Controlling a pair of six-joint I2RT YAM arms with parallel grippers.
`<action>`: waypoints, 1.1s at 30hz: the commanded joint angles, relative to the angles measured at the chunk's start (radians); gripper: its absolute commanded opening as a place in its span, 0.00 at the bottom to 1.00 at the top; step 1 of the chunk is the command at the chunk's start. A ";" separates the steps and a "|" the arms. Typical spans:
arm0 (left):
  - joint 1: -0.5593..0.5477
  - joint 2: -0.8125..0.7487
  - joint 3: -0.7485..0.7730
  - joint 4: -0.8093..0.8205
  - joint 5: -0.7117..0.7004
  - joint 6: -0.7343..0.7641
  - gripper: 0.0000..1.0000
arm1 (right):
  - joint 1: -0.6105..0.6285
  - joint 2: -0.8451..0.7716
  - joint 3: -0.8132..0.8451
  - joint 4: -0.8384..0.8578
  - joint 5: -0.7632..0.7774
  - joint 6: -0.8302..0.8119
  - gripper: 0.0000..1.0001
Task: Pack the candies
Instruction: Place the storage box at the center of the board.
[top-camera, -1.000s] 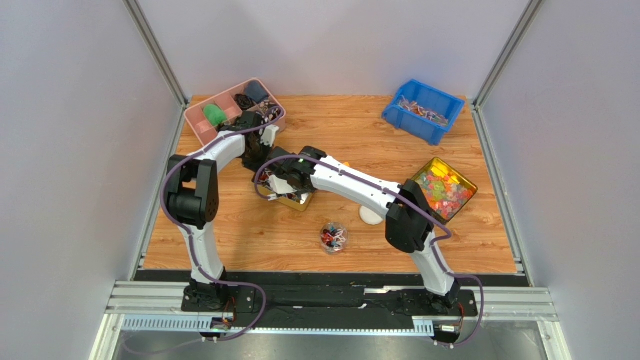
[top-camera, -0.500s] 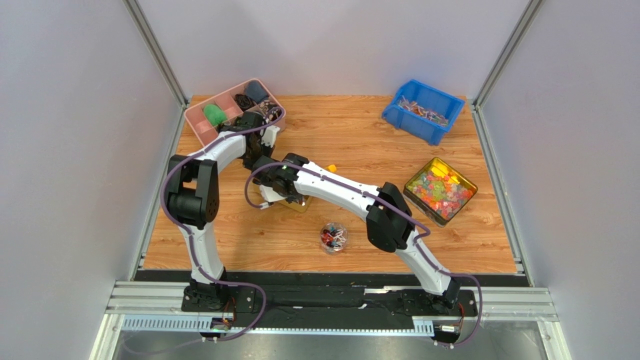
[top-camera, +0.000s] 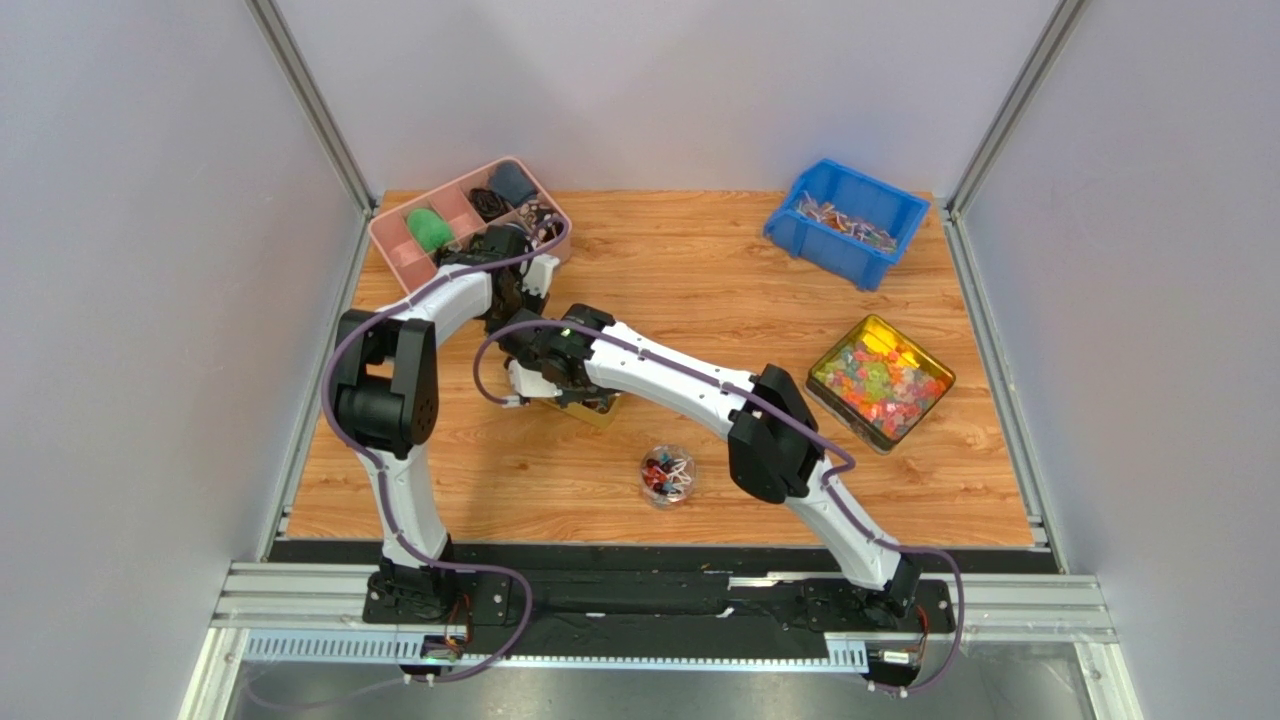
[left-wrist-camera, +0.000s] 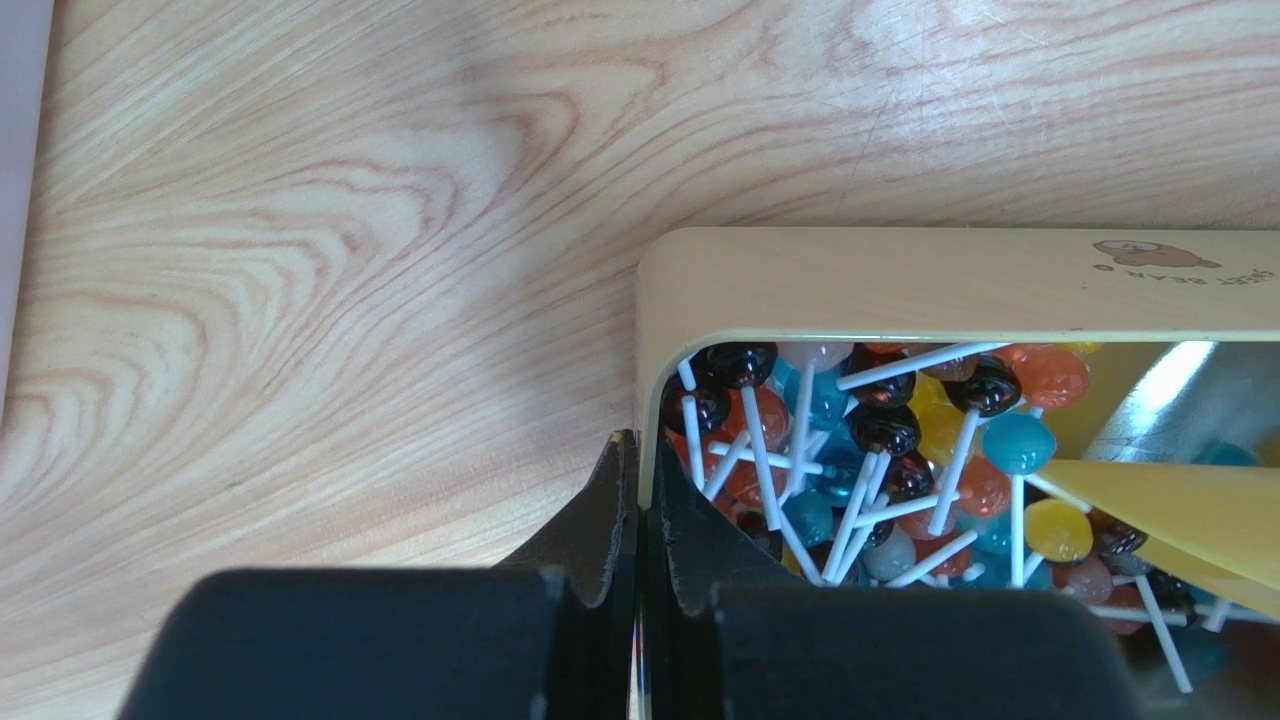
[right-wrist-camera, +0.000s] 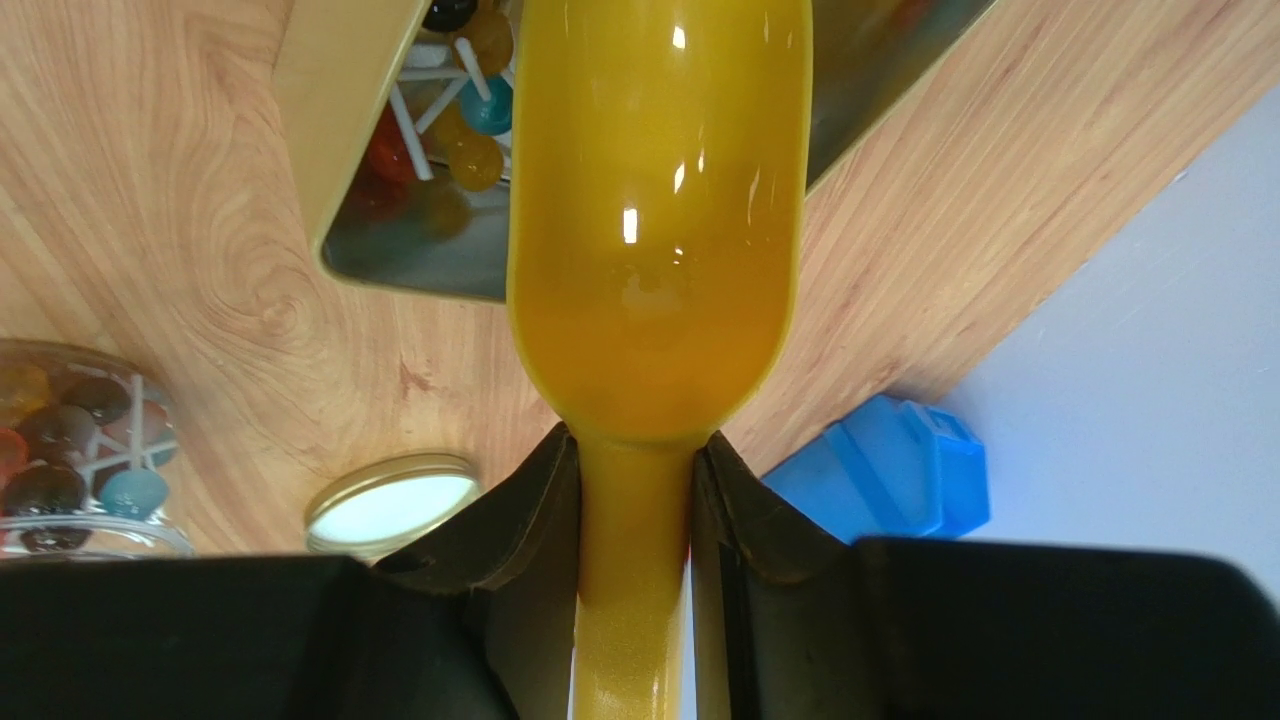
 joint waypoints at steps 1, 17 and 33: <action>-0.005 -0.093 0.016 0.026 0.068 -0.029 0.00 | 0.002 0.028 -0.016 0.035 -0.087 0.093 0.00; -0.005 -0.095 0.013 0.027 0.065 -0.026 0.00 | 0.000 0.096 -0.022 0.246 -0.098 0.214 0.00; -0.005 -0.090 0.011 0.032 0.060 -0.024 0.00 | -0.092 -0.037 -0.112 0.373 -0.302 0.408 0.00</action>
